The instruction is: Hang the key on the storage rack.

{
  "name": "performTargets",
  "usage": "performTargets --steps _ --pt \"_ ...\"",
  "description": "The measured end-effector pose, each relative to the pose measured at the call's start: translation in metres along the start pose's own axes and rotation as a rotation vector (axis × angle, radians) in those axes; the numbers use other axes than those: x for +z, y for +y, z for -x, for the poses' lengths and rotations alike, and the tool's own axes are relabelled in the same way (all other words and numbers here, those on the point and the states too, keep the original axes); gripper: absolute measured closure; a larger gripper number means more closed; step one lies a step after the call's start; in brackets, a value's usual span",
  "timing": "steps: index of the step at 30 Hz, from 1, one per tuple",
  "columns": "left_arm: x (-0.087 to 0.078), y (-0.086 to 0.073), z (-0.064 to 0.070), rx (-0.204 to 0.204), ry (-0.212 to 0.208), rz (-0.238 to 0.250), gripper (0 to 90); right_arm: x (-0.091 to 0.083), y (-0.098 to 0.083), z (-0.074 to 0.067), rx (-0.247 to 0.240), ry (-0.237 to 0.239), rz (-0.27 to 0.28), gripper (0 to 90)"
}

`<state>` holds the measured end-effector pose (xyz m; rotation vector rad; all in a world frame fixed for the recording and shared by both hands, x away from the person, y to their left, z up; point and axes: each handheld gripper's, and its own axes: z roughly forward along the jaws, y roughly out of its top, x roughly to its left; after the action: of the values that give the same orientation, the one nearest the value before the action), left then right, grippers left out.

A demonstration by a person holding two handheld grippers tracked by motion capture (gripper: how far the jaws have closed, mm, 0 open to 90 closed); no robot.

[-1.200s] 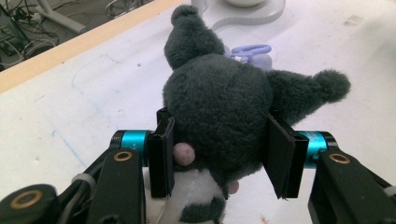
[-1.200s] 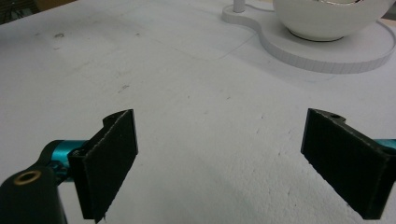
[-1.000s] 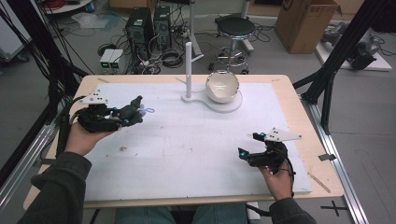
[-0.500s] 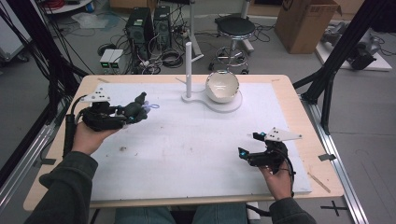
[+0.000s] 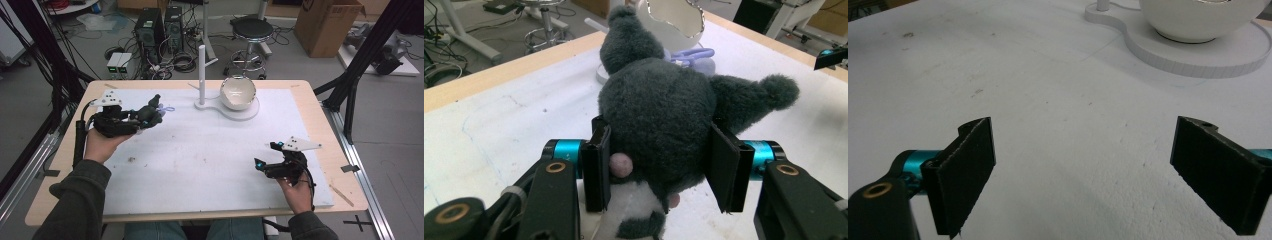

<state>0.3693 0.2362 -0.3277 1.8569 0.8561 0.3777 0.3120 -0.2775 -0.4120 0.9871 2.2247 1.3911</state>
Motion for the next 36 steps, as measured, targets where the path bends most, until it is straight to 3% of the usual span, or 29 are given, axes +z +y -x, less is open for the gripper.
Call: performTargets --steps 36 --pt "0.044 0.049 0.023 -0.035 0.041 0.054 50.9 -0.004 0.001 0.005 0.010 -0.018 0.021 10.3"
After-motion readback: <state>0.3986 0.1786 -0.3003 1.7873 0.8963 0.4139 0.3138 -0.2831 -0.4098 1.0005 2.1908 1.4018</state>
